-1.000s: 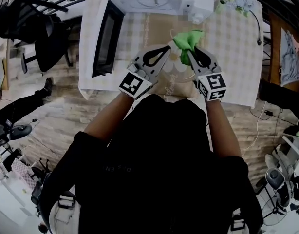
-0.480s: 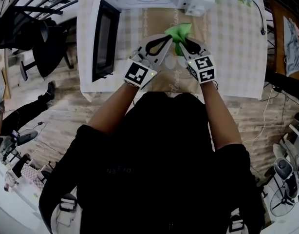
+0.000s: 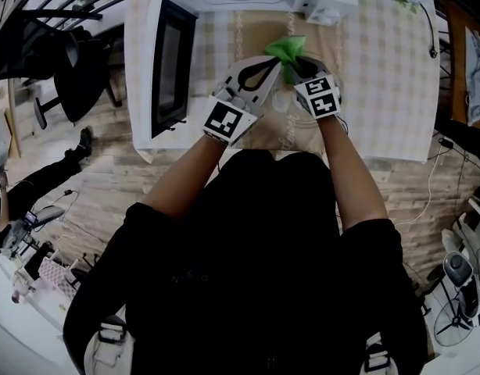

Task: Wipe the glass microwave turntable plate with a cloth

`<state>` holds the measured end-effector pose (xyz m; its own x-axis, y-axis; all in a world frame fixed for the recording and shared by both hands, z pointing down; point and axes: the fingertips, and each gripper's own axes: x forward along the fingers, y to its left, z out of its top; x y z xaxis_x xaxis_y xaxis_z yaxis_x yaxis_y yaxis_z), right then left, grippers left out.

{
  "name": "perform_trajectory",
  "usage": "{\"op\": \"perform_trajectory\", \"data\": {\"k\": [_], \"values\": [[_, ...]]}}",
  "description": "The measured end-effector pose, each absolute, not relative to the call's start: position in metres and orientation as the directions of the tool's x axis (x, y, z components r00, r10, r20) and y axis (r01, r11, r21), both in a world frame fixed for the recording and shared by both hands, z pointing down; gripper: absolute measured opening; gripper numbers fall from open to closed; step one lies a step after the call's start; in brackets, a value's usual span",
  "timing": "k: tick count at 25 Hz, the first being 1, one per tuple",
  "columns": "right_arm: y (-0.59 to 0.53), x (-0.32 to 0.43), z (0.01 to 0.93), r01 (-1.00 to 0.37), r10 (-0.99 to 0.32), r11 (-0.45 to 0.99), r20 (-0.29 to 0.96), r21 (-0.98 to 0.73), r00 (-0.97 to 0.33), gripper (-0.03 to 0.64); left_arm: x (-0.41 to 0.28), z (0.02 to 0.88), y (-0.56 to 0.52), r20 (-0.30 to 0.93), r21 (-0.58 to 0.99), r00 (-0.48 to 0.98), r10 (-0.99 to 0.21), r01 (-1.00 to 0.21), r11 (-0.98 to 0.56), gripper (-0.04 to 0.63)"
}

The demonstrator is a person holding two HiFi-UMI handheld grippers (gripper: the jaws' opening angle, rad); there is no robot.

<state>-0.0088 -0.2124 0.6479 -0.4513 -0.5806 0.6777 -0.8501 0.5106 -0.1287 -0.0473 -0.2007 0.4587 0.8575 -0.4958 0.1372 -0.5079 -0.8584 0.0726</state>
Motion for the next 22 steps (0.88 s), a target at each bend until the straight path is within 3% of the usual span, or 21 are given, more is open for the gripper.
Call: {"op": "perform_trajectory", "data": {"k": [15, 22], "values": [[-0.222, -0.025, 0.695, -0.816, -0.48, 0.569, 0.765, -0.101, -0.429, 0.081, -0.046, 0.465, -0.199, 0.158, 0.118, 0.848, -0.506, -0.525, -0.843, 0.02], [-0.221, 0.006, 0.698, -0.859, -0.485, 0.501, 0.788, -0.105, -0.379, 0.081, -0.038, 0.467, -0.195, 0.171, 0.1, 0.855, -0.49, -0.51, -0.854, 0.02]]}}
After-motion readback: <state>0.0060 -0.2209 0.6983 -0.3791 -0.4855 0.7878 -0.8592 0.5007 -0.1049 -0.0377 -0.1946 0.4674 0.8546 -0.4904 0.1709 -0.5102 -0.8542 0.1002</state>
